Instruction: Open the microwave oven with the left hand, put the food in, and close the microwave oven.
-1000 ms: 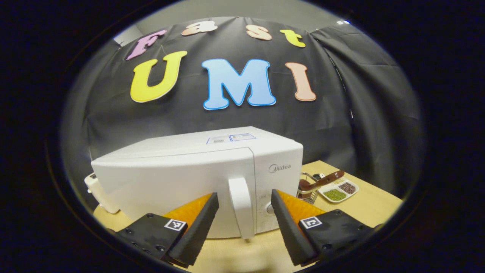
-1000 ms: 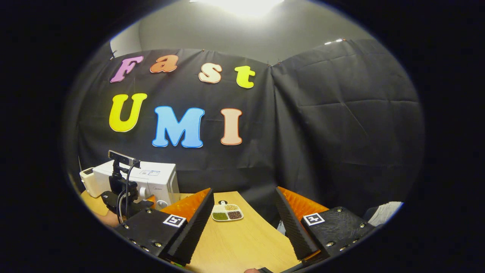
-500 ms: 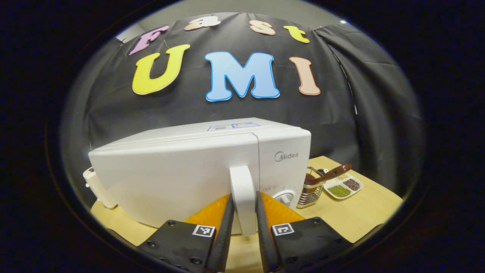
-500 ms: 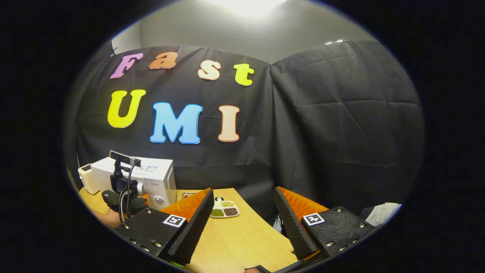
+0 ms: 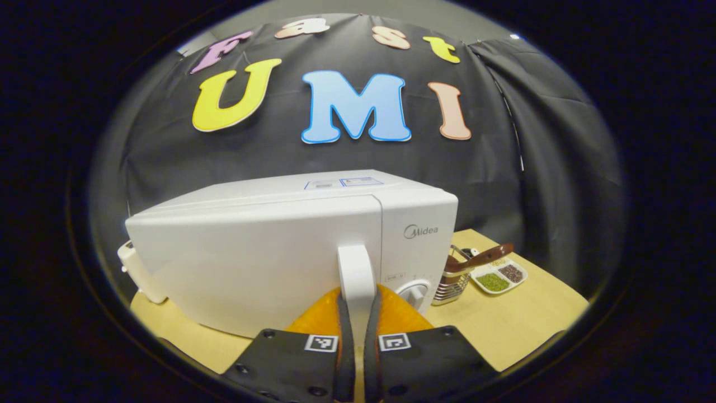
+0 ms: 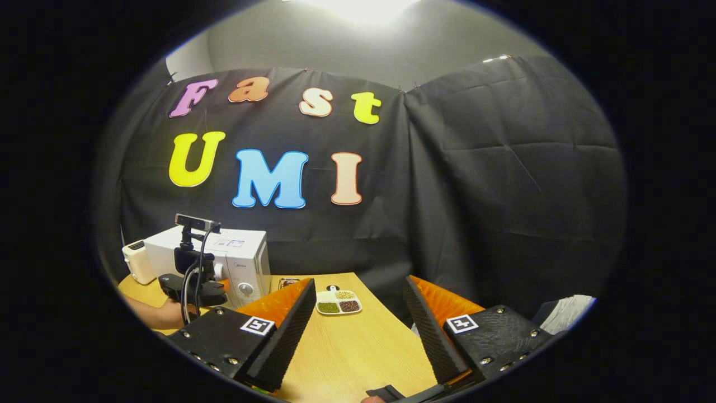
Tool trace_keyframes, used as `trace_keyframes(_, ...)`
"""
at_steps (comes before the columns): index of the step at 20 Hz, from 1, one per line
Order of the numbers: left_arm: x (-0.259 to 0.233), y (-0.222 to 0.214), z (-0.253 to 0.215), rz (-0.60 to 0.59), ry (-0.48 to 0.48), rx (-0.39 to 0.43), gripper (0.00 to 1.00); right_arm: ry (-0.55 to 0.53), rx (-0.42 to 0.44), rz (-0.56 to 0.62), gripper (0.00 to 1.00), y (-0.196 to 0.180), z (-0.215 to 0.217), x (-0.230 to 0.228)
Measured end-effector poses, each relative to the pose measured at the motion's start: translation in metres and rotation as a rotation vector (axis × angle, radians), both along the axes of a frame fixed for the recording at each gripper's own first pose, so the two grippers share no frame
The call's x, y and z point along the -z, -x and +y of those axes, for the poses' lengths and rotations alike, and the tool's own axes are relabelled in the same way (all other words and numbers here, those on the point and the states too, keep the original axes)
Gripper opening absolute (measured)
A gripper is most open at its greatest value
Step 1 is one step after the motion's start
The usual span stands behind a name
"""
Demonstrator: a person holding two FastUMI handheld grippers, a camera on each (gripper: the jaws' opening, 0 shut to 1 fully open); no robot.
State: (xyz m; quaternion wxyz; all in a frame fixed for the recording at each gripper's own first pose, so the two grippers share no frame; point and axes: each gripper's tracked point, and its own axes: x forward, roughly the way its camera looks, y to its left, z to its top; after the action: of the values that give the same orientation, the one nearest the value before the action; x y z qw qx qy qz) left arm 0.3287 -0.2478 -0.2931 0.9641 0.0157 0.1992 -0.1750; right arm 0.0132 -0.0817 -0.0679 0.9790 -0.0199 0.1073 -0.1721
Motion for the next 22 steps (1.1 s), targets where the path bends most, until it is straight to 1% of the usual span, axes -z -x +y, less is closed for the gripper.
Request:
trace_keyframes(6, 0.001, 0.003, 0.001, 0.023, 0.006, -0.015, 0.12, -0.001, 0.01, -0.004, 0.96, 0.009, -0.018, -0.002)
trace_keyframes(7, 0.004, 0.015, 0.005, 0.058, 0.02, -0.036, 0.12, -0.004, 0.008, -0.005, 0.96, 0.009, -0.019, -0.003)
trace_keyframes(8, 0.002, 0.026, 0.009, 0.048, 0.019, -0.032, 0.1, -0.004, 0.007, -0.008, 0.96, 0.008, -0.022, -0.003)
trace_keyframes(9, -0.006, 0.033, 0.011, -0.005, 0.001, -0.012, 0.1, -0.011, 0.001, -0.013, 0.96, 0.007, -0.024, -0.004)
trace_keyframes(10, -0.006, 0.042, 0.015, -0.014, -0.018, 0.01, 0.1, -0.024, -0.017, -0.017, 0.96, 0.004, -0.021, -0.004)
trace_keyframes(13, -0.004, 0.068, 0.026, 0.009, -0.011, 0.045, 0.1, -0.044, -0.061, -0.029, 0.96, 0.0, -0.018, -0.004)
trace_keyframes(14, -0.006, 0.073, 0.03, 0.01, -0.019, 0.048, 0.09, -0.053, -0.08, -0.043, 0.94, 0.0, -0.015, -0.007)
trace_keyframes(15, -0.009, 0.08, 0.035, 0.008, -0.027, 0.041, 0.1, -0.061, -0.1, -0.052, 0.96, 0.0, -0.011, -0.009)
trace_keyframes(22, -0.014, 0.133, 0.076, 0.023, -0.048, -0.042, 0.1, -0.081, -0.24, -0.071, 0.96, 0.01, 0.001, -0.007)
